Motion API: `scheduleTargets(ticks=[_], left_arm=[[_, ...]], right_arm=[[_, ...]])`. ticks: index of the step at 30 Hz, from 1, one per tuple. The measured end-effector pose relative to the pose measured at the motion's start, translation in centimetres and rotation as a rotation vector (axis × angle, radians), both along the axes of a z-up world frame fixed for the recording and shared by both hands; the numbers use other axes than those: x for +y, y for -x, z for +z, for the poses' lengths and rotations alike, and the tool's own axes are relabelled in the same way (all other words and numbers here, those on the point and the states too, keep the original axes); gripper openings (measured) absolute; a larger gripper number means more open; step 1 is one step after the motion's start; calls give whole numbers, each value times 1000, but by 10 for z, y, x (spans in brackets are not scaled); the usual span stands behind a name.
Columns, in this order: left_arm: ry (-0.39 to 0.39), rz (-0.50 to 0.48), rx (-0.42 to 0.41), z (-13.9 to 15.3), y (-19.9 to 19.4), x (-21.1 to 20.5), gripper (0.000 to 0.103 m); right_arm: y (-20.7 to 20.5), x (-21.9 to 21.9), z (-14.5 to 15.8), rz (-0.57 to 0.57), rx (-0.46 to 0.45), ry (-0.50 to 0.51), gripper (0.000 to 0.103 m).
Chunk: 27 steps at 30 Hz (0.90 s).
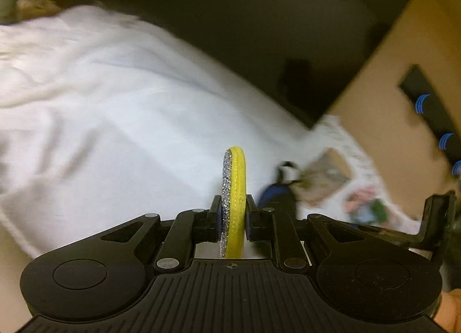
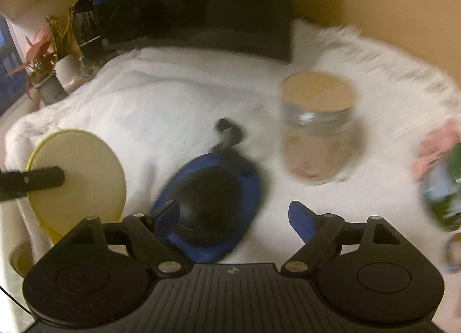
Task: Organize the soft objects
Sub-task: 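Grasp the blue-black pouch with the right tool while the left tool holds the yellow pad, then carry the pad and pouch into the pink box and open both tools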
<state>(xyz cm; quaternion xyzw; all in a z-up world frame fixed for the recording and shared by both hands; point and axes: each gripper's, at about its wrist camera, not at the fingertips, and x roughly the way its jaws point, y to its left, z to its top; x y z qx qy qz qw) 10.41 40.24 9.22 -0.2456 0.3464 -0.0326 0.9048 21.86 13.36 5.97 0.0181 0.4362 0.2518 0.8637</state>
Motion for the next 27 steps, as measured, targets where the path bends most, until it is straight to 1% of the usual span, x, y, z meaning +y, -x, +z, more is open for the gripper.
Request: scheduleTargets(ticks=[2, 3, 4, 5, 7, 9, 10, 11, 12, 13, 16, 19, 22, 25, 27], left_arm=[[-42, 10, 25, 1, 1, -3, 17], [-63, 7, 35, 2, 2, -6, 17], [-84, 4, 44, 3, 2, -10, 17], [-102, 2, 50, 4, 3, -12, 17], [-121, -2, 55, 5, 4, -16, 17], [-117, -9, 56, 6, 4, -19, 17], [-115, -15, 55, 6, 5, -19, 17], [-115, -20, 55, 6, 5, -20, 17], [-112, -29, 56, 5, 3, -21, 17], [-106, -39, 57, 5, 1, -23, 17], [-82, -80, 58, 5, -6, -32, 17], [-34, -155, 60, 3, -14, -49, 17], [-9, -271, 58, 1, -22, -78, 17], [28, -416, 83, -5, -30, -116, 17], [40, -518, 107, -11, -34, -146, 17]], right_arm=[[-14, 21, -16, -10, 50, 37, 84], [-19, 26, -22, -15, 71, 33, 84], [-24, 30, -27, -25, 87, 31, 86], [-25, 34, -28, -40, 76, 37, 90], [-27, 42, -29, -29, 49, 62, 91], [-28, 47, -29, -20, 35, 88, 91], [-28, 47, -28, -13, 34, 93, 89], [-27, 45, -27, -3, 31, 97, 83], [-25, 42, -24, 9, 29, 96, 82], [-22, 37, -20, 20, 28, 89, 76], [-3, 15, -1, 34, -9, 65, 76], [20, -12, 21, 36, -44, 46, 76], [43, -48, 38, 11, -56, 50, 76], [70, -92, 46, -33, -69, 102, 76], [85, -123, 46, -77, -67, 140, 76]])
